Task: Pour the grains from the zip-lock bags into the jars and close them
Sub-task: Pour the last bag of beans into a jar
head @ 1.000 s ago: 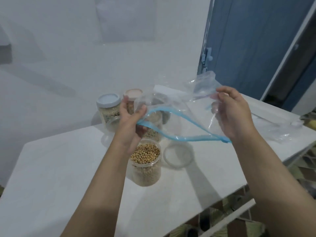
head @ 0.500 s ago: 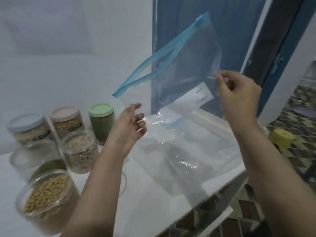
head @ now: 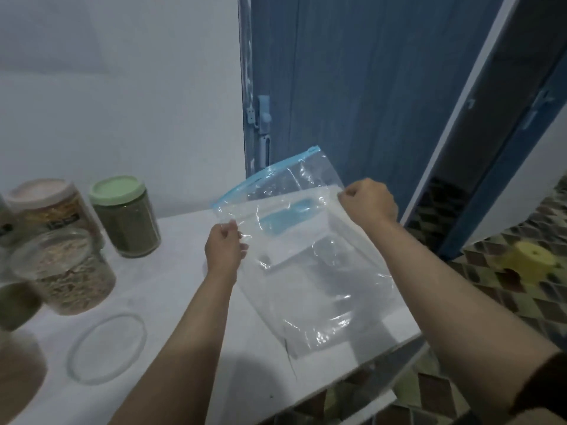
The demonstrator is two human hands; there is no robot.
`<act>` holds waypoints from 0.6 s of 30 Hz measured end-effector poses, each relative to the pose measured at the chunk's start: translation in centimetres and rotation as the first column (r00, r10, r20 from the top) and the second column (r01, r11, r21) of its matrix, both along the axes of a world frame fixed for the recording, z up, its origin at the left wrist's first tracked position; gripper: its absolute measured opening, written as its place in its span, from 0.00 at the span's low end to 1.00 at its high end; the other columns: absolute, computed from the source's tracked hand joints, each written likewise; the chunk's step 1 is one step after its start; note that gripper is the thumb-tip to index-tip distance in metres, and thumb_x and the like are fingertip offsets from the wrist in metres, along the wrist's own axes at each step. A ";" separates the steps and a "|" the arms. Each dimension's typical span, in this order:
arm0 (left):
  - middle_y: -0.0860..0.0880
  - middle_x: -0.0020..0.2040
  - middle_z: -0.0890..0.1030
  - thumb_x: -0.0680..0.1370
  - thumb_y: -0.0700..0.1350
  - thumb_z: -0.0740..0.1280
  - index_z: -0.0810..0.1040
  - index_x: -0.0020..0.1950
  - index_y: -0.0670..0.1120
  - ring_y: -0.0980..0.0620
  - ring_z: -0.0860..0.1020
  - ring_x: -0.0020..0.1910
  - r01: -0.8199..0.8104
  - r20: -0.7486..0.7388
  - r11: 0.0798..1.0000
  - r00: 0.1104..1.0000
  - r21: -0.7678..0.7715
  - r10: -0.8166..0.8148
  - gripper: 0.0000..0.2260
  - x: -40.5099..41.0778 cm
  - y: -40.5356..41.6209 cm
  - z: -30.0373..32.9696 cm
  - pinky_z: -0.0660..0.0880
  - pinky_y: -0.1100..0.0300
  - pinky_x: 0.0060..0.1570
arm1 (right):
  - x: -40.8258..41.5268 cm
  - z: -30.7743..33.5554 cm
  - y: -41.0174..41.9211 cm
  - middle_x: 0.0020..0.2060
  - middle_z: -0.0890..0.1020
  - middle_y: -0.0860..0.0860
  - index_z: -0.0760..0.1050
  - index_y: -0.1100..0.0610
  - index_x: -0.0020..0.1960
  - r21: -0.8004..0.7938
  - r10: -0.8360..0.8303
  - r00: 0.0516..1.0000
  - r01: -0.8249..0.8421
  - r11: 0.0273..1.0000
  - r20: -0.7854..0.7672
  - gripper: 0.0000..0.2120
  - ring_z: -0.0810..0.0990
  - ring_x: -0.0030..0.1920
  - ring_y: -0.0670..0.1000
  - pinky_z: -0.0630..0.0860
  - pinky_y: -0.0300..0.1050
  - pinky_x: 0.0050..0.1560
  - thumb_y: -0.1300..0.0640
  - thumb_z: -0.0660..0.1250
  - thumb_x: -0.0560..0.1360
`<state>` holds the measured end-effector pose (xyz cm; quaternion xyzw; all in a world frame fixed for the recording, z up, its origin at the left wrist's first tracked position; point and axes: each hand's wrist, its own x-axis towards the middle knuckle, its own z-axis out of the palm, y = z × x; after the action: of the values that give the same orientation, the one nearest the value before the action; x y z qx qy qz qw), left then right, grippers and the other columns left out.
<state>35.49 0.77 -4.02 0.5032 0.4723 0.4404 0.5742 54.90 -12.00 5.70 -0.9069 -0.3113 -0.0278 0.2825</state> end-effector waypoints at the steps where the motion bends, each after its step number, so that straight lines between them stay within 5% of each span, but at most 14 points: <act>1: 0.49 0.41 0.77 0.83 0.50 0.60 0.71 0.43 0.48 0.52 0.76 0.28 -0.010 -0.010 1.000 1.000 -0.010 0.010 0.11 0.6 0.3 -0.7 0.72 0.60 0.31 | 0.9 -0.8 0.5 0.46 0.82 0.52 0.82 0.55 0.48 -0.019 0.029 1.000 -0.029 0.999 -0.005 0.12 0.80 0.47 0.58 0.69 0.43 0.38 0.52 0.62 0.78; 4: 0.51 0.43 0.80 0.83 0.52 0.60 0.71 0.47 0.49 0.49 0.79 0.30 -0.010 -0.060 0.999 0.998 -0.044 0.007 0.08 2.0 1.2 -2.6 0.75 0.56 0.37 | 4.5 -3.4 1.6 0.58 0.79 0.54 0.79 0.54 0.60 -0.104 0.068 0.998 -0.068 0.992 -0.010 0.14 0.76 0.58 0.60 0.71 0.47 0.48 0.53 0.57 0.82; 7: 0.49 0.50 0.84 0.81 0.48 0.62 0.72 0.51 0.50 0.46 0.83 0.34 0.007 -0.014 0.993 1.000 -0.118 -0.009 0.03 3.0 1.8 -3.7 0.77 0.54 0.42 | 7.8 -5.7 1.7 0.67 0.72 0.55 0.72 0.51 0.69 -0.383 0.081 0.996 -0.084 0.920 -0.024 0.17 0.70 0.67 0.60 0.70 0.52 0.63 0.53 0.60 0.81; 10: 0.46 0.53 0.84 0.78 0.40 0.65 0.72 0.59 0.48 0.46 0.84 0.37 0.040 0.098 0.985 0.995 -0.170 -0.023 0.11 3.8 1.8 -4.3 0.78 0.60 0.39 | 9.4 -8.5 1.4 0.65 0.76 0.52 0.76 0.54 0.65 -0.520 0.138 0.972 -0.218 0.826 -0.189 0.17 0.75 0.63 0.56 0.73 0.48 0.62 0.53 0.64 0.77; 13: 0.43 0.55 0.83 0.78 0.37 0.65 0.72 0.62 0.47 0.46 0.84 0.35 0.030 0.153 0.980 0.988 -0.198 0.001 0.14 4.6 1.7 -4.5 0.79 0.62 0.35 | 10.5 -10.4 1.4 0.60 0.79 0.54 0.78 0.53 0.47 -0.485 0.160 0.975 -0.215 0.848 -0.152 0.06 0.76 0.55 0.56 0.75 0.48 0.55 0.54 0.63 0.76; 18: 0.43 0.56 0.83 0.76 0.35 0.69 0.71 0.64 0.46 0.45 0.85 0.37 0.021 0.254 0.964 0.966 -0.264 0.049 0.18 7.2 1.1 -3.7 0.79 0.51 0.52 | 11.8 -6.5 1.4 0.60 0.80 0.54 0.77 0.52 0.66 -0.254 0.125 0.992 -0.126 0.959 -0.019 0.16 0.77 0.56 0.58 0.71 0.44 0.48 0.56 0.61 0.80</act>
<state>42.73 1.83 -7.74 0.3569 0.4515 0.4394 0.6897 66.71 -10.61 -0.76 -0.9142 -0.3688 0.0318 0.1652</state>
